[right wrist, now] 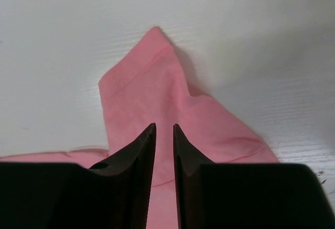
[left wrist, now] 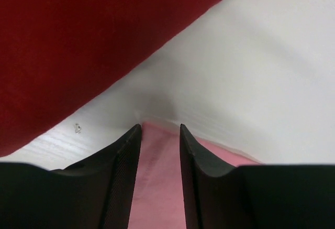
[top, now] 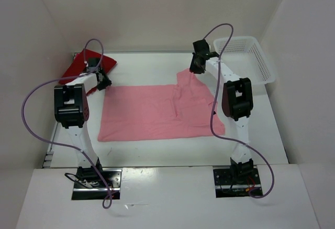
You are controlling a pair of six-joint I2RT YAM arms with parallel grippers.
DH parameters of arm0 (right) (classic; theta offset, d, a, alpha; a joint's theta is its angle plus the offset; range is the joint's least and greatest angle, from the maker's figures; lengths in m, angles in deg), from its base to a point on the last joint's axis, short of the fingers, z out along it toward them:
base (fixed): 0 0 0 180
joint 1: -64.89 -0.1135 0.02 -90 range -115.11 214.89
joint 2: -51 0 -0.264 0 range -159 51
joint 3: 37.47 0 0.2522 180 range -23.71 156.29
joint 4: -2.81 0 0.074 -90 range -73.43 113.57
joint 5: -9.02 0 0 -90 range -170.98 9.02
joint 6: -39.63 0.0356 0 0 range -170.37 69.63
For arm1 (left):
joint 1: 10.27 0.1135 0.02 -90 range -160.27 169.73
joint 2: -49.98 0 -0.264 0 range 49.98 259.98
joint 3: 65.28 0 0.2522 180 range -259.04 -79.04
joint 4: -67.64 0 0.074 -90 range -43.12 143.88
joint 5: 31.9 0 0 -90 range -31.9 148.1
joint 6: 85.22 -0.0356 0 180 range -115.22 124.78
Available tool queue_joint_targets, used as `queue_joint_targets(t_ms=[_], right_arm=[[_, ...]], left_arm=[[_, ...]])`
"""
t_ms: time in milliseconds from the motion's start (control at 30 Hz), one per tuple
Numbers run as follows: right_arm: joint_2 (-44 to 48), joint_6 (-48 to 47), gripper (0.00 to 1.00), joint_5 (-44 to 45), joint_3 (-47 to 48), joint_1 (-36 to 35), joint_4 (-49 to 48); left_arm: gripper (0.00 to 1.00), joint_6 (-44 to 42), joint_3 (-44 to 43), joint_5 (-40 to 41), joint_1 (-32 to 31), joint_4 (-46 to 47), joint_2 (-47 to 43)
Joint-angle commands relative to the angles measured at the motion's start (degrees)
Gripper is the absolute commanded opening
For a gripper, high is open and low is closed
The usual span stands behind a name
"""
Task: Fold and stack the t-shirts
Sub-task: Grap the side of the flattened tshirt furthest away from the robot with both arms
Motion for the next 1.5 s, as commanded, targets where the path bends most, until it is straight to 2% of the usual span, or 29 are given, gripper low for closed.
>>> queue_joint_targets(t_ms=[0,67,100,233,267,300,400,500,600,900,1033,1133,1267,1467], right_arm=[[2.1,0.0,0.24,-0.6,4.0,0.4,-1.7],[0.7,0.0,0.30,-0.6,5.7,0.4,-1.1],[0.7,0.0,0.35,-0.6,6.4,1.0,-1.0],[-4.3,0.0,0.44,0.0,13.2,2.0,1.5],[-7.5,0.5,0.46,0.5,15.2,2.0,2.4],[-9.2,0.5,0.46,0.5,20.0,2.7,5.0],[-15.5,0.5,0.46,0.0,26.1,2.7,7.4],[-21.6,0.5,0.46,-0.5,37.4,2.7,11.9],[-27.2,-0.1,0.46,-2.2,44.8,2.7,15.7],[-27.4,0.4,0.46,-7.2,42.3,2.7,18.6],[-24.6,1.1,0.36,-9.4,39.9,2.7,17.7],[-24.0,0.3,0.36,-8.7,39.3,3.3,19.1],[-24.0,0.3,0.06,-10.5,39.3,3.8,19.6],[-14.6,0.3,0.02,-11.2,39.3,3.8,15.9]], left_arm=[[0.41,-1.4,-2.0,0.1,0.0,-0.4,1.8],[0.37,-1.4,-3.1,0.1,0.0,-1.1,2.4],[0.32,-1.4,-3.1,0.1,0.0,-1.1,2.9],[0.17,-1.4,-3.8,-0.4,0.0,-1.6,2.9],[0.10,-1.4,-3.1,-0.4,0.0,-1.1,2.3],[0.08,-1.4,-3.1,-1.1,0.0,-0.3,1.8],[0.00,-0.8,-1.6,-1.1,0.0,0.9,-0.4],[0.00,-0.8,-1.0,-1.1,0.0,1.4,-2.6],[0.00,-0.8,-0.5,-1.1,0.0,1.4,-3.9],[0.00,-0.3,0.7,-1.6,0.0,2.0,-5.1],[0.00,-0.3,0.7,-1.6,0.0,2.0,-5.1],[0.00,0.2,1.2,-2.1,0.0,2.0,-5.1],[0.00,0.2,1.2,-2.1,0.0,2.0,-5.6],[0.00,0.7,1.2,-2.6,0.0,2.0,-6.3]])
